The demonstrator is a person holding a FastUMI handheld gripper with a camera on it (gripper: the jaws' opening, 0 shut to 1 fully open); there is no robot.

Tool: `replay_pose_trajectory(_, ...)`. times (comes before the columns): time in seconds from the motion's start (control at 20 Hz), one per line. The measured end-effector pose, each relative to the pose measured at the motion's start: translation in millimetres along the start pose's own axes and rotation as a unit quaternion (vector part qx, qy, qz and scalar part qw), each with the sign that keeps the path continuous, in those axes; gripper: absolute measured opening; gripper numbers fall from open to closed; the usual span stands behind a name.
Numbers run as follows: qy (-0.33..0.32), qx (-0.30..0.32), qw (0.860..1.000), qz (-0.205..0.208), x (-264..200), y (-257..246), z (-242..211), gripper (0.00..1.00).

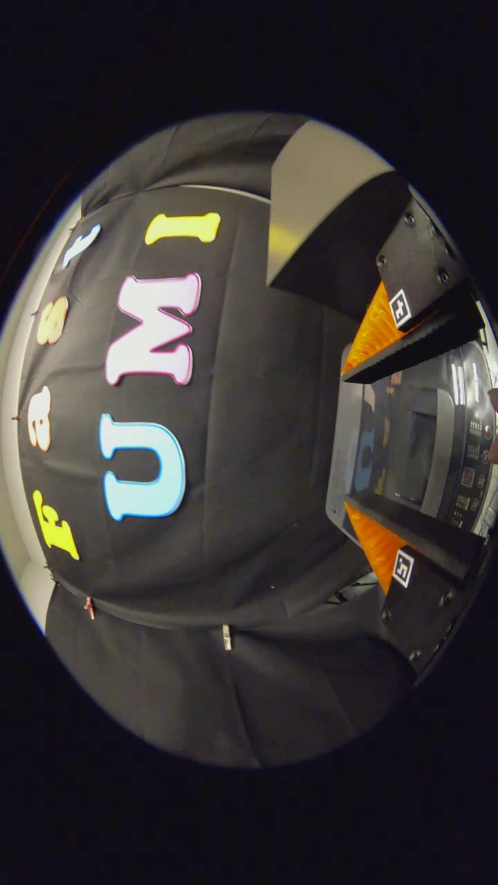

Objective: Put the clothes into the washing machine and then close the washing machine lid.

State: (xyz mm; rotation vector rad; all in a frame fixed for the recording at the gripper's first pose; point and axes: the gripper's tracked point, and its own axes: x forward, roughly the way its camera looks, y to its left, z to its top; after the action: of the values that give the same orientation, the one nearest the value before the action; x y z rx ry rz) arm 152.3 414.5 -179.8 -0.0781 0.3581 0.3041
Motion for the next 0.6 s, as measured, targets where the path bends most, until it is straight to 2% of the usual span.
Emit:
replay_pose_trajectory(0.25, -0.055, 0.002, 0.998, -0.017, -43, -26, 40, 1.00)
replay_pose_trajectory(0.6, -0.093, 0.009, 0.996, -0.004, -109, -55, 80, 0.99)
